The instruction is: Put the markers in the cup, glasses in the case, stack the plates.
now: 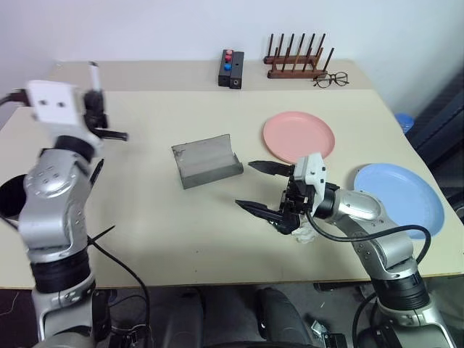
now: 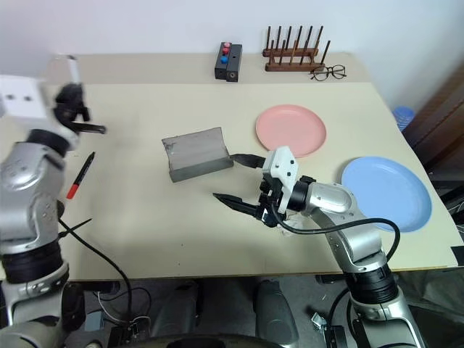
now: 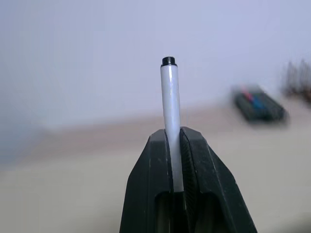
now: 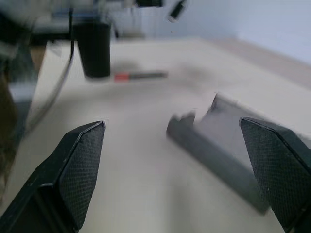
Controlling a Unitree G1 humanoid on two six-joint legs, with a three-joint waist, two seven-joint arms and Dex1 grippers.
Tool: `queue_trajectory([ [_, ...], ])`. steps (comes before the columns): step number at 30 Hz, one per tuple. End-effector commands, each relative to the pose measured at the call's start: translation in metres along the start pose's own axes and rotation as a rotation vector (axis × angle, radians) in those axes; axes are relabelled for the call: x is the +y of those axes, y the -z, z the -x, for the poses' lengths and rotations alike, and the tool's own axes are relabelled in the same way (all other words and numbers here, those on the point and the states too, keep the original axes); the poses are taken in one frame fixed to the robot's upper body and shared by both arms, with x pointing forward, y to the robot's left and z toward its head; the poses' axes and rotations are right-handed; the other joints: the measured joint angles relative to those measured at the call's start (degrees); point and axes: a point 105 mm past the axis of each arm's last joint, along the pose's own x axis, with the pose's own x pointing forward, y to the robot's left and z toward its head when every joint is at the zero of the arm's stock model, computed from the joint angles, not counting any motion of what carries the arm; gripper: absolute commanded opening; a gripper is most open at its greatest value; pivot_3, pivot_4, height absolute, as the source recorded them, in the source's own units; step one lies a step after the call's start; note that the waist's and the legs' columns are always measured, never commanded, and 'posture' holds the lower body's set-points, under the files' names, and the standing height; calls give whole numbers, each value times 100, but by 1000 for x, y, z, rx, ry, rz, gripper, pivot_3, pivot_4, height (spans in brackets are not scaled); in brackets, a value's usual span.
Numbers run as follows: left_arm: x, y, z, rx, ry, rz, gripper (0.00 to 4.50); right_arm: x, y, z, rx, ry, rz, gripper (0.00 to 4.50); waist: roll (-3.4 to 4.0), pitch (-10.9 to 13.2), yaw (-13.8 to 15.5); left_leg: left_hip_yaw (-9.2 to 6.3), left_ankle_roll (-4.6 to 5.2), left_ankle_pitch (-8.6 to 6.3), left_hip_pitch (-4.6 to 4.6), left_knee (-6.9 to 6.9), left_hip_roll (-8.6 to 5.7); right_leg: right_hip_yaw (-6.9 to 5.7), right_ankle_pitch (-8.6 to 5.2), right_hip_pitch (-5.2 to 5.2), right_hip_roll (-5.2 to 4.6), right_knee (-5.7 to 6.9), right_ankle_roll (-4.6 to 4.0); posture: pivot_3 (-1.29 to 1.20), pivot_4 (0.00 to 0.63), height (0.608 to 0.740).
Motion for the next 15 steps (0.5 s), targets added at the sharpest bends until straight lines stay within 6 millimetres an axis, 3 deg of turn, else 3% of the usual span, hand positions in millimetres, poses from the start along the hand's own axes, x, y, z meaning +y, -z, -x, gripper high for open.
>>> queue_trajectory([
  [1, 58, -36, 24, -149, -257, -121, 46, 14, -3, -7, -39, -69, -15, 4500, -1, -1, 4, 0, 0, 0, 0, 1, 0, 0, 0, 1, 0, 0, 0, 0, 150, 740],
  [4, 92, -40, 44, -166, -390, -124, 46, 18, -2, -13, -69, -93, -60, 4500, -5, -1, 0, 0, 0, 0, -1, 2, 0, 0, -1, 2, -1, -2, -1, 0, 150, 740],
  [7, 106, -33, 57, -152, -451, -71, 46, 18, -2, -19, -90, -111, -81, 4500, -7, -3, 26, 0, 0, 0, 1, 4, 0, -1, -2, 5, -1, -2, -3, 0, 150, 740],
  [15, 87, -13, 75, -105, -404, 20, 46, 23, 4, -25, -87, -153, -88, 4500, -30, -16, 11, -1, -1, 0, 2, 11, -1, -2, -6, 13, -2, -5, -15, 0, 150, 740],
])
